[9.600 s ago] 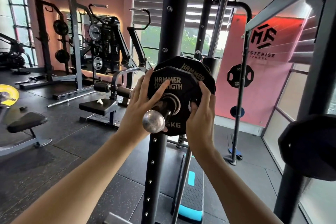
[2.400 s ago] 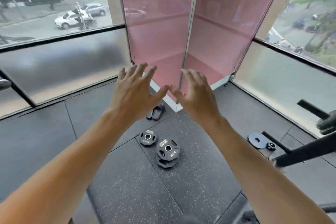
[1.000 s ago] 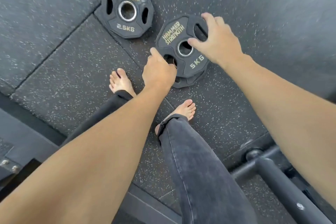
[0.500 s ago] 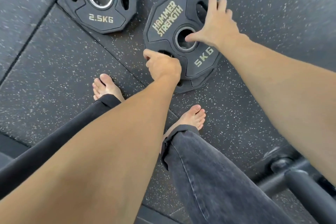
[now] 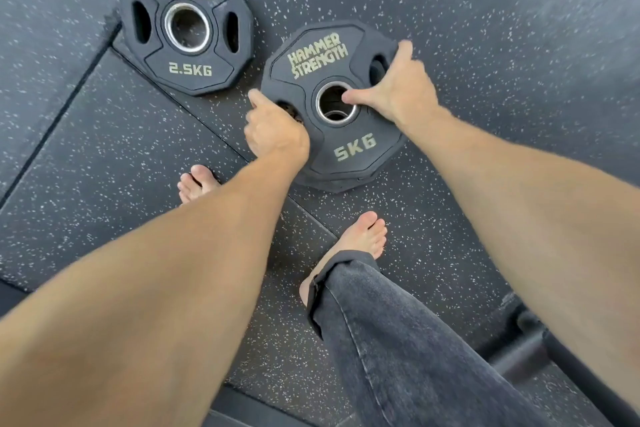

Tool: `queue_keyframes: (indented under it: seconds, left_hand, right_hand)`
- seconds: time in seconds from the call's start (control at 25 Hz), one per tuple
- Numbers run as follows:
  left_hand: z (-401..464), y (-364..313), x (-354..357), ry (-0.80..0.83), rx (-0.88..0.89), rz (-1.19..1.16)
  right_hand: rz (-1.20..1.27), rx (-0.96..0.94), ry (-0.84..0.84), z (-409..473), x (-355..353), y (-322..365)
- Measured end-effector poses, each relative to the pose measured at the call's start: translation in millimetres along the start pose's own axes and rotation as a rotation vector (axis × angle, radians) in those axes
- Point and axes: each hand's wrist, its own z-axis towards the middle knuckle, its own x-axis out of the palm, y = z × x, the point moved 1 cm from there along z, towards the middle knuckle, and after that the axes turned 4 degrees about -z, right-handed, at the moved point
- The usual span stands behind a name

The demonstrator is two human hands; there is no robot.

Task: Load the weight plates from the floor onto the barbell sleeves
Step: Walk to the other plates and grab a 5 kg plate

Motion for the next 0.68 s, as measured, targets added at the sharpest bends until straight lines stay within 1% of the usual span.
queue_keyframes:
  seconds: [0.12,0.28,0.48,0.68]
  left_hand:
    - [-14,-17,-54,-0.038,0.207,0.129]
    - [-66,-54,-134,-0.135,0.415,0.137]
    - [-157,-137,-267,-0.241,0.617,0.053]
    - [-298,-224,-431,-0.337,0.867,-0.076]
  right_hand:
    - [0.216,0.100,-0.082,-50,-17,-4]
    - [0.350,0.123,-0.248,-120,-83,20]
    - [0.503,0.094,-0.520,-206,-231,61]
    - [0.662,0.039,-0.843,-329,-403,98]
